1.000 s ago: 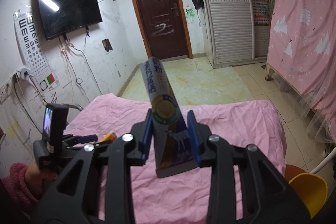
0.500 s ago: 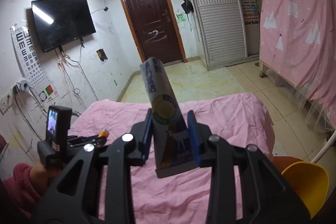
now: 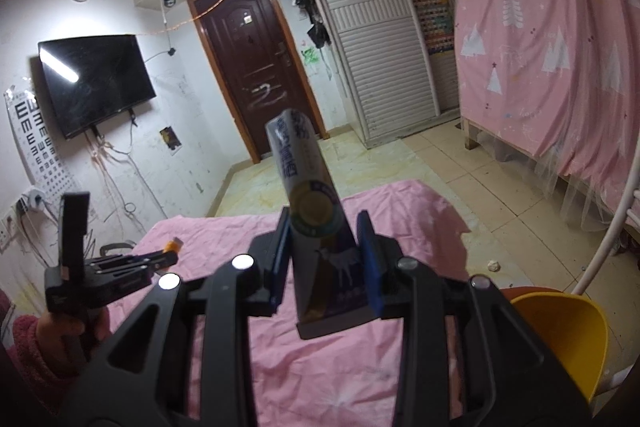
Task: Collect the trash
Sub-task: 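Carry tube and spool to the yellow bucket and open both grippers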
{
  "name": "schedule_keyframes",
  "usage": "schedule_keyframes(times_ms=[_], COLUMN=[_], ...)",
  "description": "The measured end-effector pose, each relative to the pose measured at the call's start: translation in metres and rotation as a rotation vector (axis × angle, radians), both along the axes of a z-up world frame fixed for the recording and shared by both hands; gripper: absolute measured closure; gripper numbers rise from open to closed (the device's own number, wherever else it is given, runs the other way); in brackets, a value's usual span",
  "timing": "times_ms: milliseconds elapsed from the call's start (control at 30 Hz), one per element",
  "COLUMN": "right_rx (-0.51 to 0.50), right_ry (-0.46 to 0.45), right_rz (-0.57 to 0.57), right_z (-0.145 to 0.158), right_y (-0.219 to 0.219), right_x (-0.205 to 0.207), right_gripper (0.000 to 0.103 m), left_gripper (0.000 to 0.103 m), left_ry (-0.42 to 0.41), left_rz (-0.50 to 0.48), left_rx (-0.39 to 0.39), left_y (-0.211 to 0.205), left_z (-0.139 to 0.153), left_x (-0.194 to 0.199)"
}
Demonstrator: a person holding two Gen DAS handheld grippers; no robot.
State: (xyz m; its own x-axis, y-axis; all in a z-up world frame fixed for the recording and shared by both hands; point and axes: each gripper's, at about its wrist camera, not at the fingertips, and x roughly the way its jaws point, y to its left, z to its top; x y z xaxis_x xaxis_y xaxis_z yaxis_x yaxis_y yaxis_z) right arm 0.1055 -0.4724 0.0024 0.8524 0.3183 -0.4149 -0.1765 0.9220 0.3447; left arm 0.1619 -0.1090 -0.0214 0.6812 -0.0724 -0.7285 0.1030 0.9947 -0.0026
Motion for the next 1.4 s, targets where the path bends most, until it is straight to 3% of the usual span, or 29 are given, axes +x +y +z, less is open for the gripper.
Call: schedule_keyframes(times_ms=[300,667,867,933,967,1000,1067,1400], right_rx=[0.01,0.033,0.012,0.01,0.008,0.007,0.007,0.052], right_ry=[0.0,0.036,0.057,0.081,0.091,0.098,0.111,0.106], right_rz=[-0.123,-0.255,-0.323,-0.34,-0.351,-0.361,-0.382,-0.474], right_z=[-0.004,-0.025,-0.036,-0.042,-0.045,-0.048,-0.051,-0.06], right_y=[-0.055,-0.118,-0.138,-0.142,-0.145,-0.147,-0.151,-0.174], right_x=[-0.025,-0.052,-0.064,-0.064,-0.064,-0.064,-0.064,-0.082], right_gripper=[0.072,0.072,0.072,0.069,0.061,0.053,0.049,0.047], left_gripper=[0.097,0.097,0.097,0.097,0.097,0.097,0.097,0.096], left_ry=[-0.025,-0.006,0.065,0.108,0.115,0.123,0.127,0.154], left_rz=[-0.161,-0.339,-0.549,-0.616,-0.641,-0.659,-0.685,-0.763], left_rx=[0.022,0.047,-0.131,-0.2,-0.219,-0.227,-0.228,-0.174], left_y=[-0.084,-0.172,-0.215,-0.229,-0.237,-0.244,-0.259,-0.317], left_z=[0.015,0.01,0.007,0.003,0.001,-0.002,-0.007,-0.029], left_x=[-0.008,-0.025,-0.036,-0.04,-0.043,-0.044,-0.047,-0.053])
